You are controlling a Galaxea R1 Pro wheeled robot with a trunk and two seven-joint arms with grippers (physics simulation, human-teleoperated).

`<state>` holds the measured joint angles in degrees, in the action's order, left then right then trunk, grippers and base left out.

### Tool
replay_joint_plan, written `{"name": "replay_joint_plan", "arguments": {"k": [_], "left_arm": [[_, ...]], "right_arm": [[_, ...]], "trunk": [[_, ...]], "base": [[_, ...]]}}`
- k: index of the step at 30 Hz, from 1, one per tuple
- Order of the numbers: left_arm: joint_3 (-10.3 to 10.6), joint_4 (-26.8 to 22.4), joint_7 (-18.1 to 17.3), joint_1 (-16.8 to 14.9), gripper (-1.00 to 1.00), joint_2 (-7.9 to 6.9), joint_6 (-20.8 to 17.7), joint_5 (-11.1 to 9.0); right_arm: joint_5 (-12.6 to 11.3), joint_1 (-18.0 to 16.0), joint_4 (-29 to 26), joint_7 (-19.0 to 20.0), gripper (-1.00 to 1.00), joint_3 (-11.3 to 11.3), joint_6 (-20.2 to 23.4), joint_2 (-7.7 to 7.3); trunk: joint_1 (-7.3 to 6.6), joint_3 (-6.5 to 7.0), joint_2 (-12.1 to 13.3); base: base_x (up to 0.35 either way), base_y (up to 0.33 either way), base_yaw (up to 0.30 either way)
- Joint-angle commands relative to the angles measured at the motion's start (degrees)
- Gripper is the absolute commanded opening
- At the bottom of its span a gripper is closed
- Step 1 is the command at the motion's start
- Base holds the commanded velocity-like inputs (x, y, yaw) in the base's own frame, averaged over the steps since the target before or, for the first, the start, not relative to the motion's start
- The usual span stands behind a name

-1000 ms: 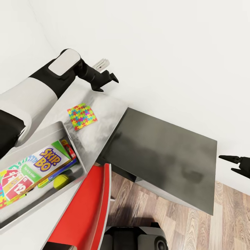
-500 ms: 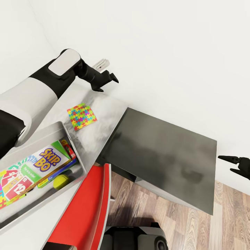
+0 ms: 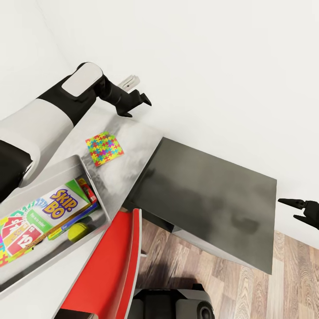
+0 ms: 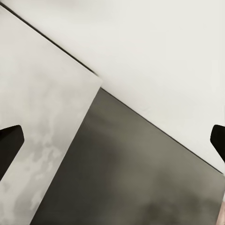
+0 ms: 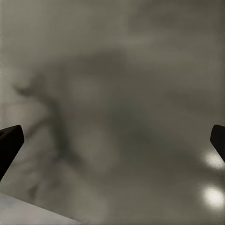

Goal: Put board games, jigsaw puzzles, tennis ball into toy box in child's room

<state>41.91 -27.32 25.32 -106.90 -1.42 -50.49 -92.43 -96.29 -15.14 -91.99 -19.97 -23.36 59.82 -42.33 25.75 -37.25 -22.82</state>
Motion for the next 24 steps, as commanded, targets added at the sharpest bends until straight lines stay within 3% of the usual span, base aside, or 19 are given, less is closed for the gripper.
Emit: {"name": "replay_joint_plan", "arguments": {"k": [1,24], "left_arm": [[0.35,-0.10,0.44,-0.06,1.00,-0.07,0.04,-0.61],[0.28,-0.10,0.35,-0.06,1.00,-0.15,0.04,-0.64]], "right_arm": [[-0.57,-0.06,-0.03,-0.60,1.00,-0.02,0.18,-0.01],[-0.57,-0.07,-0.03,-0.60,1.00,-0.02,0.18,0.04]], "trunk": [[0.03,-0.08,-0.09],[0.03,-0.08,-0.09]], "base": [[0.000,0.000,0.000],[0.051,-0.043,0.000]]}}
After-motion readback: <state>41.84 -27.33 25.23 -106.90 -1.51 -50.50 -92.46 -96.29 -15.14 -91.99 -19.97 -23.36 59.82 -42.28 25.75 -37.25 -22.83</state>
